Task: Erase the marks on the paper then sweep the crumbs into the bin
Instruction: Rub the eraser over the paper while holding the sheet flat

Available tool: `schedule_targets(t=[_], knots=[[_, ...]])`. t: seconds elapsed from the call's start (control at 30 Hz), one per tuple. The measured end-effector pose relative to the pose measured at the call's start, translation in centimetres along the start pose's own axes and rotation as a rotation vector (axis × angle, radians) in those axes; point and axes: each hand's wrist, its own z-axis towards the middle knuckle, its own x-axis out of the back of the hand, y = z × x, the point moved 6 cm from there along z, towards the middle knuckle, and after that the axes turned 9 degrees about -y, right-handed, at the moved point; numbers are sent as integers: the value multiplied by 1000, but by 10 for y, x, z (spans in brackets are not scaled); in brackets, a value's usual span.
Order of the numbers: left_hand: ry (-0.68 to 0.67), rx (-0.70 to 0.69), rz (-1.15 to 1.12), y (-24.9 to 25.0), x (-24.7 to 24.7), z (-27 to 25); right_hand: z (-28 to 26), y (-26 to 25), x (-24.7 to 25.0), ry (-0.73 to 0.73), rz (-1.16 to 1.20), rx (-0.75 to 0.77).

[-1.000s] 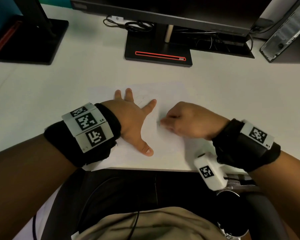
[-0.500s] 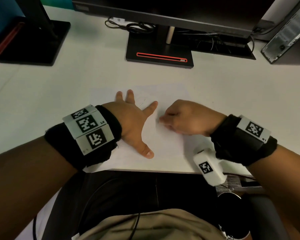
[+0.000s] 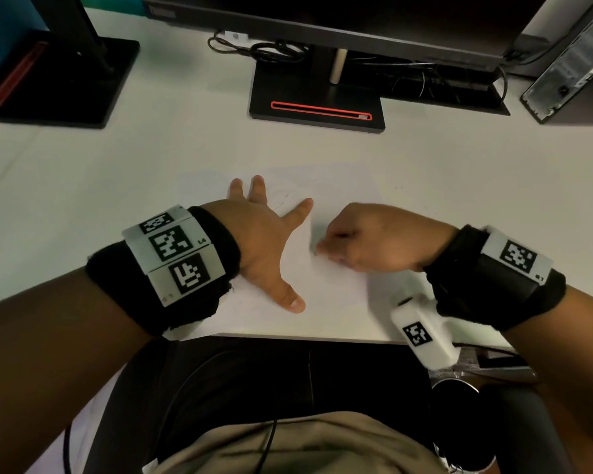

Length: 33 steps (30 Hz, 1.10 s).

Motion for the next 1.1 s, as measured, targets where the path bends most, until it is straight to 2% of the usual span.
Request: schedule_targets(t=[0.07, 0.2, 0.33, 0.47, 0.6, 0.73, 0.9, 1.03, 1.1], knots=[[-4, 0, -7, 0, 0, -1, 1, 2, 6, 34, -5, -13], [2, -3, -7, 0, 0, -1, 3, -8, -8, -54, -18, 34], [2, -2, -8, 0, 0, -2, 8, 0, 11, 37, 8, -20], [12, -10, -13, 0, 0, -1, 9, -11, -2, -39, -39, 35], [4, -7, -21, -1, -1, -2, 14, -1, 15, 43, -16, -17], [8, -12, -18, -1, -1, -1, 12, -15, -1, -57, -69, 42], [-2, -10, -26, 0, -1, -2, 18, 0, 20, 57, 0, -21], [-4, -10, -21, -1, -1, 0, 16, -11, 3, -69, 18, 22], [-7, -9, -21, 0, -2, -1, 19, 2, 19, -1, 87, -36]])
